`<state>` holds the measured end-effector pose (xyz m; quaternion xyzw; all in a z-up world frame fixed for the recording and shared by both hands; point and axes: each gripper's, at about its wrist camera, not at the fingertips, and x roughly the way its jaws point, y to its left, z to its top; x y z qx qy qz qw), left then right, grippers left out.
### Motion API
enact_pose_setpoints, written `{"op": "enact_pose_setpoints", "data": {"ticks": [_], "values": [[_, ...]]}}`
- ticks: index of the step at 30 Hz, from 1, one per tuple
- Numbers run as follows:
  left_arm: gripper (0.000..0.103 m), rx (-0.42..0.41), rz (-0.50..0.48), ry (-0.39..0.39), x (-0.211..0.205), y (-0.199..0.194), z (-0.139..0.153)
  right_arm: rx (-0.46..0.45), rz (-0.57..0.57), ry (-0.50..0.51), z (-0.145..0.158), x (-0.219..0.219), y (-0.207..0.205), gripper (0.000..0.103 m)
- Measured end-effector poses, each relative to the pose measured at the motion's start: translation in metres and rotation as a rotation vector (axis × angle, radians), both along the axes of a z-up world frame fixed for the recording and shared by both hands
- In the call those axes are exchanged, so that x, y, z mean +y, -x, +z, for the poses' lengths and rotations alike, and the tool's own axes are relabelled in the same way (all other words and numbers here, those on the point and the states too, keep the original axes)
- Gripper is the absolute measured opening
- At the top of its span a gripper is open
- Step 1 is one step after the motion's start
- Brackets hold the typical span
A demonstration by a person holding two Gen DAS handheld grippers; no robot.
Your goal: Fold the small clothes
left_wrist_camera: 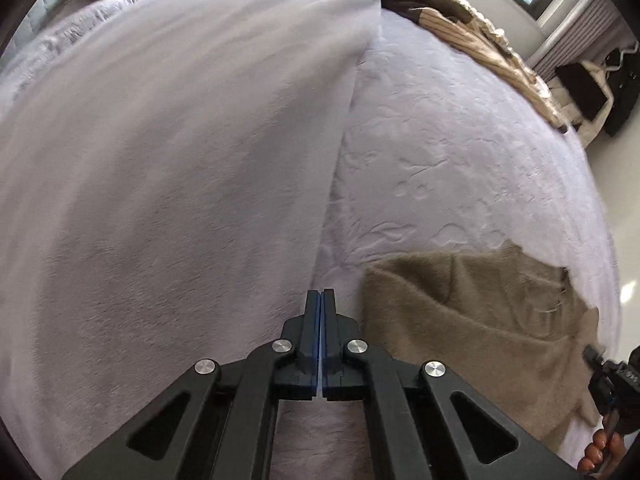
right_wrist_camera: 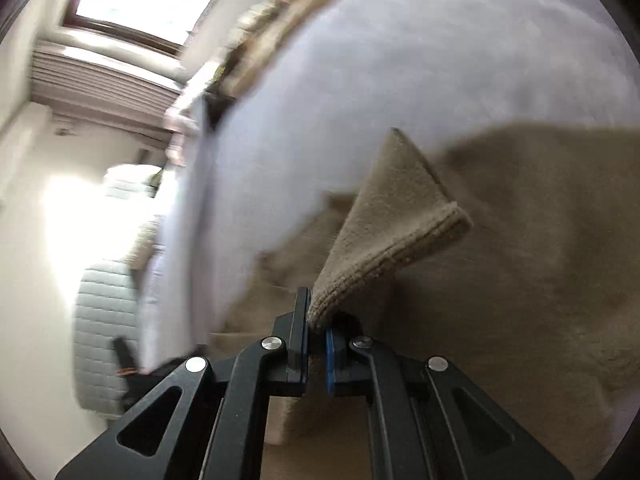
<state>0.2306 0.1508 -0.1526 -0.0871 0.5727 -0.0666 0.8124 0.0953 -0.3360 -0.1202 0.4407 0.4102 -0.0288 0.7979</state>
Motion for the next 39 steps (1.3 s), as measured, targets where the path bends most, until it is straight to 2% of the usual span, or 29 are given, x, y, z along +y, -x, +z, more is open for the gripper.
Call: {"op": "enact_pose_setpoints", "data": {"ticks": [1, 2, 3, 5, 6, 9, 13, 15, 18, 24, 30, 34, 35, 36, 37, 38, 39], "values": [[0.000, -0.001, -0.019, -0.029, -0.005, 0.003, -0.001, 0.060, -0.020, 0.014, -0.010, -0.004, 0.003, 0.012], [0.000, -0.001, -0.042, -0.063, -0.009, 0.004, -0.001, 0.137, -0.051, 0.029, -0.020, -0.008, 0.011, 0.021], [0.000, -0.004, -0.065, -0.097, -0.013, 0.007, 0.000, 0.173, -0.072, 0.025, -0.025, -0.010, 0.018, 0.027], [0.000, -0.016, -0.091, -0.120, -0.017, 0.011, 0.002, 0.172, -0.104, -0.002, -0.025, -0.009, 0.035, 0.047], [0.000, -0.019, -0.097, -0.122, -0.017, 0.012, 0.003, 0.160, -0.103, -0.009, -0.019, -0.005, 0.042, 0.049], [0.000, -0.019, -0.096, -0.112, -0.015, 0.016, 0.004, 0.073, 0.023, -0.045, 0.005, 0.024, 0.042, 0.049], [0.000, -0.004, -0.095, -0.105, -0.011, 0.021, 0.005, 0.021, 0.311, 0.030, 0.036, 0.091, -0.010, 0.049], [0.000, 0.007, -0.102, -0.101, -0.012, 0.023, 0.004, 0.023, 0.366, 0.034, 0.038, 0.113, -0.029, 0.049], [0.000, 0.012, -0.097, -0.079, -0.008, 0.029, 0.002, 0.035, 0.391, -0.024, 0.027, 0.139, -0.048, 0.049], [0.001, 0.035, -0.054, -0.029, 0.003, 0.035, -0.007, 0.089, 0.430, -0.051, 0.003, 0.175, -0.046, 0.050], [0.001, 0.054, -0.027, 0.034, 0.011, 0.040, -0.012, 0.121, 0.415, -0.052, -0.007, 0.177, -0.038, 0.055], [0.001, 0.019, -0.003, 0.118, 0.018, 0.047, -0.007, 0.122, 0.407, -0.051, -0.006, 0.177, -0.033, 0.055], [0.008, 0.005, 0.000, 0.142, 0.020, 0.049, -0.005, 0.119, 0.407, -0.052, -0.005, 0.176, -0.029, 0.056], [0.075, -0.024, -0.003, 0.167, 0.022, 0.053, -0.001, 0.118, 0.407, -0.052, -0.006, 0.180, -0.037, 0.057], [0.098, -0.045, -0.017, 0.194, 0.023, 0.055, 0.002, 0.116, 0.408, -0.051, -0.005, 0.181, -0.037, 0.059], [0.103, -0.118, -0.019, 0.222, 0.022, 0.057, 0.002, 0.113, 0.411, -0.052, -0.005, 0.180, -0.036, 0.059], [0.103, -0.179, -0.020, 0.219, 0.021, 0.059, 0.005, 0.111, 0.414, -0.052, -0.006, 0.181, -0.035, 0.059]]}}
